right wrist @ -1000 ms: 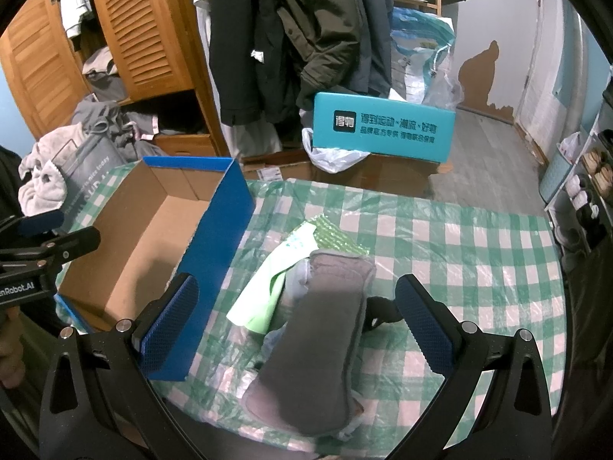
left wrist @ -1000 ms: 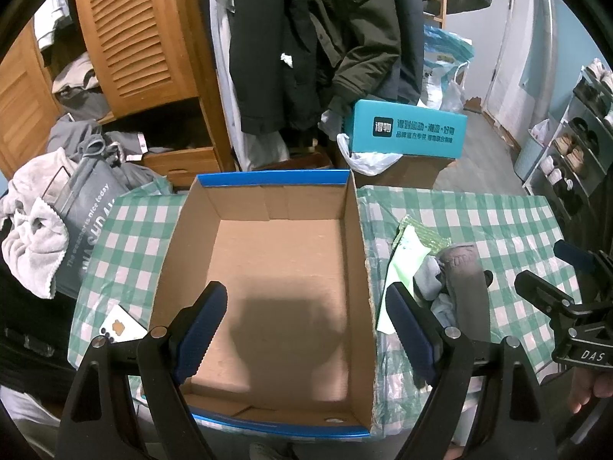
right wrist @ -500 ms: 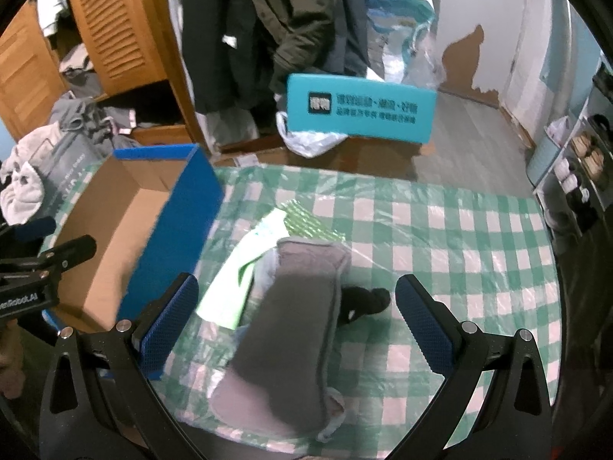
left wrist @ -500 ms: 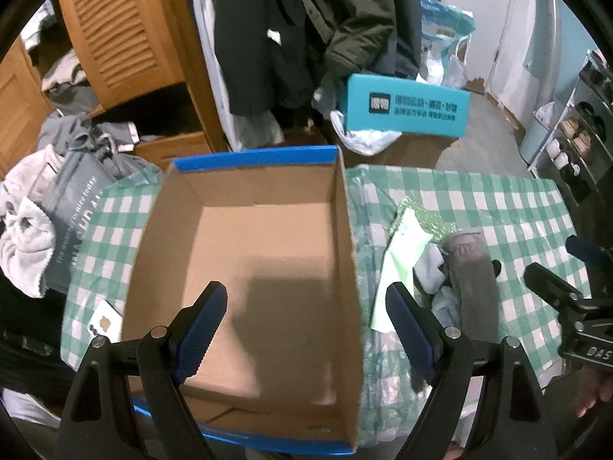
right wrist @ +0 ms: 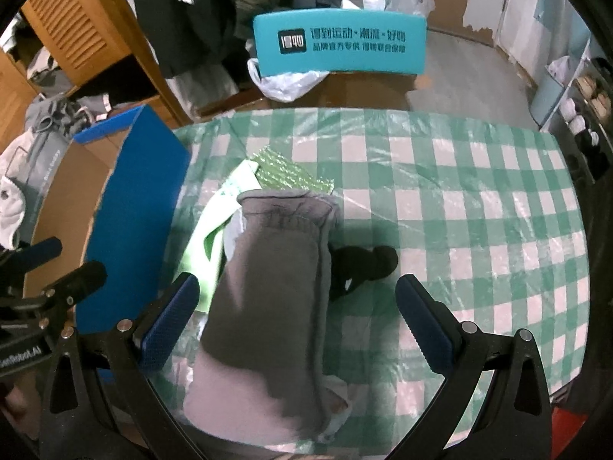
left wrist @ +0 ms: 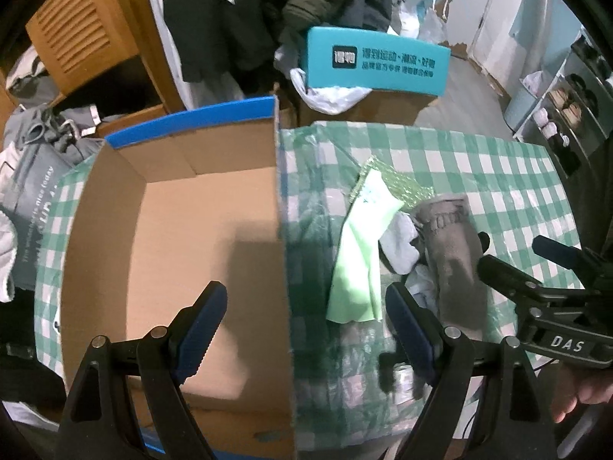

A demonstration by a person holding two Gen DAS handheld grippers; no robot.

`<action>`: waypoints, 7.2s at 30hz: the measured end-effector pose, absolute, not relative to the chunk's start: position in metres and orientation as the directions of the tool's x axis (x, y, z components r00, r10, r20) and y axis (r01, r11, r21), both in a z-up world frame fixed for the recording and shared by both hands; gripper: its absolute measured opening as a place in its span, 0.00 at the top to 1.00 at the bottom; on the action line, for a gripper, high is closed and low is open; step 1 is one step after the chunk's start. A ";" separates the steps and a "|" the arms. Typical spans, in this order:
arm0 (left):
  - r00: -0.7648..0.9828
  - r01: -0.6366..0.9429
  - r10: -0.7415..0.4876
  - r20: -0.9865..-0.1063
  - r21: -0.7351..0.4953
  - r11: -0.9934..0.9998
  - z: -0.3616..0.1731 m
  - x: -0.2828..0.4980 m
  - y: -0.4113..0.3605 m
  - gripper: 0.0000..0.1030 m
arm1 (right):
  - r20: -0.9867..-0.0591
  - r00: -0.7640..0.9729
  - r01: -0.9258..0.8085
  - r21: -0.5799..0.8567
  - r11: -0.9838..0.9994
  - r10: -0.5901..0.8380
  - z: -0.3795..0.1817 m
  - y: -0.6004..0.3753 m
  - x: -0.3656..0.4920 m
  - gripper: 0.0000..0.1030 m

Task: Organize soft objects
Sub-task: 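Reach the right gripper to the grey knit sock and close on it, then lift the grey sock with the right gripper while the left gripper grasps the white cloth, then carry both items over the box and open both grippers to drop them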

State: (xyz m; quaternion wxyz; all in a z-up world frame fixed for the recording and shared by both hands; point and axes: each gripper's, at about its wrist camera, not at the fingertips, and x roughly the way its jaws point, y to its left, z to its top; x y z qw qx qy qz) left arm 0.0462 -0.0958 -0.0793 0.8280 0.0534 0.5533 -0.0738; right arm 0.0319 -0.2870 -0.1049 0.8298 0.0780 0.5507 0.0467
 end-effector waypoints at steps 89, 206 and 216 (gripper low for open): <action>0.092 0.328 -0.204 -0.975 -0.164 0.930 -0.167 0.055 -0.233 0.63 | -0.944 0.285 0.164 0.217 0.962 0.165 -0.153 -0.389 0.023 0.32; 0.469 0.030 -0.092 -0.878 -0.088 0.996 -0.040 0.027 0.066 0.63 | -0.838 0.399 -0.350 0.237 0.906 0.373 -0.014 -0.095 0.055 0.82; 0.454 -0.030 -0.063 -0.889 -0.086 0.996 -0.049 0.030 0.083 0.63 | -0.851 0.358 -0.380 0.242 0.893 0.383 -0.024 -0.057 0.062 0.80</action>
